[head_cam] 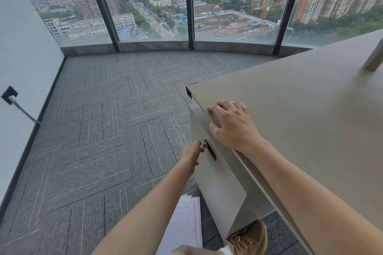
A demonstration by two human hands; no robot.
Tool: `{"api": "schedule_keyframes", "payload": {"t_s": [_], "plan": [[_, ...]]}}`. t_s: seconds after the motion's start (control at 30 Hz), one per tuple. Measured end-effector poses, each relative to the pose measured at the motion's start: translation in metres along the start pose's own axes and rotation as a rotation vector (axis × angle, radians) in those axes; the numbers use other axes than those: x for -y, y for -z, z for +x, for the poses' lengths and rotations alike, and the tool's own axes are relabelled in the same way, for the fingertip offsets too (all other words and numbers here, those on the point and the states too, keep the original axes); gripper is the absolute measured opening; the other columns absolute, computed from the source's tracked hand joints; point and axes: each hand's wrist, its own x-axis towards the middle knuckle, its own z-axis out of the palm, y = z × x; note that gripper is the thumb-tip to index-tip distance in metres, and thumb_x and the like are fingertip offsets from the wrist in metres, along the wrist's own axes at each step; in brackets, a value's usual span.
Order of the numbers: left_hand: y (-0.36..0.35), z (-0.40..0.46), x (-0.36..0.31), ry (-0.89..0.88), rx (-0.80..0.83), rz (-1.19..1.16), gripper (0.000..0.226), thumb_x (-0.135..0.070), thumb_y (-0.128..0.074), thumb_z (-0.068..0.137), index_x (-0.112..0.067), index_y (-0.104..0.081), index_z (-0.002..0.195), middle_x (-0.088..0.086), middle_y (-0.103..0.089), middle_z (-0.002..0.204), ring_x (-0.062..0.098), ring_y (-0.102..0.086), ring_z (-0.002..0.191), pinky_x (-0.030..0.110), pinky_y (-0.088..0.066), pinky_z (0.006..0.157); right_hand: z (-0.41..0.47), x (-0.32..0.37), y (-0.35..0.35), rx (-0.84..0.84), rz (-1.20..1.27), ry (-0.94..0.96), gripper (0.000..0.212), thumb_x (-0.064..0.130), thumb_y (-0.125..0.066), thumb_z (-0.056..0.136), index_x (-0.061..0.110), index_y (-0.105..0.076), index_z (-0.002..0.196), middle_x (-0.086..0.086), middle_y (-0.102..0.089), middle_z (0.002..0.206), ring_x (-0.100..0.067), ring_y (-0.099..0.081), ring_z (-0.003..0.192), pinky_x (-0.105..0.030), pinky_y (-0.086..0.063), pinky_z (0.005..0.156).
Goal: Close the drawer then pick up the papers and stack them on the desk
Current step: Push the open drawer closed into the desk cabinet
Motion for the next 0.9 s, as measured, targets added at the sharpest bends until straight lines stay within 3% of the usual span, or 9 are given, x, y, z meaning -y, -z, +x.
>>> {"api": "schedule_keyframes", "payload": {"t_s": [0.07,0.17,0.27,0.4,0.57,0.67,0.77,0.83,0.9], "plan": [[0.007,-0.008,0.001,-0.132,-0.063,0.193,0.027,-0.033,-0.045,0.086,-0.012,-0.059,0.076,0.008,-0.066,0.089,0.026,-0.055,0.079,0.033,-0.046,0.076,-0.001,0.001,0.000,0.001,-0.004,-0.006,0.047,0.040,-0.052,0.086,0.028,-0.054,0.131,-0.004,-0.047,0.144,-0.026,-0.036,0.138,-0.049,-0.018,0.119],[0.024,-0.025,-0.002,-0.274,-0.107,0.527,0.026,-0.027,-0.046,0.089,-0.014,-0.047,0.067,0.003,-0.051,0.068,0.022,-0.046,0.064,0.031,-0.035,0.061,-0.005,0.006,0.003,0.007,-0.011,-0.018,0.045,0.037,-0.051,0.086,0.027,-0.055,0.130,-0.004,-0.049,0.144,-0.026,-0.037,0.138,-0.050,-0.018,0.120],[0.046,-0.048,-0.007,-0.349,-0.129,0.688,0.019,-0.028,-0.047,0.091,-0.012,-0.052,0.081,0.005,-0.058,0.082,0.023,-0.052,0.076,0.030,-0.035,0.064,-0.010,0.012,0.007,0.027,-0.044,-0.027,0.043,0.034,-0.048,0.090,0.024,-0.054,0.131,-0.007,-0.050,0.141,-0.028,-0.038,0.138,-0.052,-0.020,0.119],[0.078,-0.089,-0.010,-0.377,-0.094,0.732,0.030,-0.033,-0.044,0.093,-0.007,-0.055,0.104,0.010,-0.061,0.104,0.027,-0.058,0.093,0.036,-0.045,0.074,-0.023,0.027,0.018,0.096,-0.087,-0.083,0.042,0.030,-0.045,0.092,0.019,-0.054,0.131,-0.011,-0.055,0.132,-0.032,-0.044,0.129,-0.050,-0.028,0.114],[0.124,-0.146,-0.010,-0.387,-0.072,0.808,0.028,-0.033,-0.046,0.095,-0.009,-0.052,0.109,0.007,-0.056,0.103,0.023,-0.053,0.088,0.034,-0.045,0.075,-0.059,0.075,0.026,0.139,-0.057,-0.100,0.038,0.025,-0.050,0.091,0.010,-0.059,0.124,-0.014,-0.057,0.129,-0.037,-0.057,0.114,-0.041,-0.042,0.098],[0.149,-0.179,-0.006,-0.405,-0.088,0.811,0.020,-0.032,-0.048,0.094,-0.013,-0.050,0.101,0.008,-0.056,0.104,0.024,-0.054,0.093,0.038,-0.047,0.085,-0.085,0.106,0.032,0.181,-0.075,-0.045,0.044,0.025,-0.050,0.091,0.012,-0.055,0.133,-0.014,-0.055,0.136,-0.037,-0.055,0.120,-0.041,-0.043,0.101],[0.173,-0.214,0.001,-0.416,-0.118,0.797,0.012,-0.026,-0.048,0.093,-0.019,-0.048,0.083,0.006,-0.052,0.094,0.023,-0.053,0.086,0.033,-0.043,0.074,-0.109,0.132,0.040,0.220,-0.066,-0.027,0.048,0.027,-0.053,0.092,0.016,-0.051,0.139,-0.016,-0.052,0.139,-0.037,-0.053,0.124,-0.045,-0.044,0.103],[0.189,-0.235,0.007,-0.430,-0.145,0.765,0.025,-0.023,-0.049,0.093,-0.024,-0.041,0.069,0.006,-0.050,0.089,0.020,-0.047,0.076,0.030,-0.037,0.063,-0.123,0.147,0.043,0.235,-0.048,-0.021,0.049,0.029,-0.055,0.092,0.017,-0.051,0.139,-0.016,-0.051,0.141,-0.035,-0.051,0.128,-0.045,-0.042,0.106],[0.203,-0.251,0.019,-0.426,-0.170,0.745,0.018,-0.023,-0.051,0.093,-0.020,-0.048,0.075,0.007,-0.051,0.090,0.021,-0.048,0.079,0.030,-0.037,0.067,-0.136,0.160,0.040,0.252,-0.019,0.002,0.049,0.030,-0.056,0.092,0.015,-0.052,0.138,-0.016,-0.052,0.142,-0.033,-0.048,0.132,-0.044,-0.040,0.109]]}}
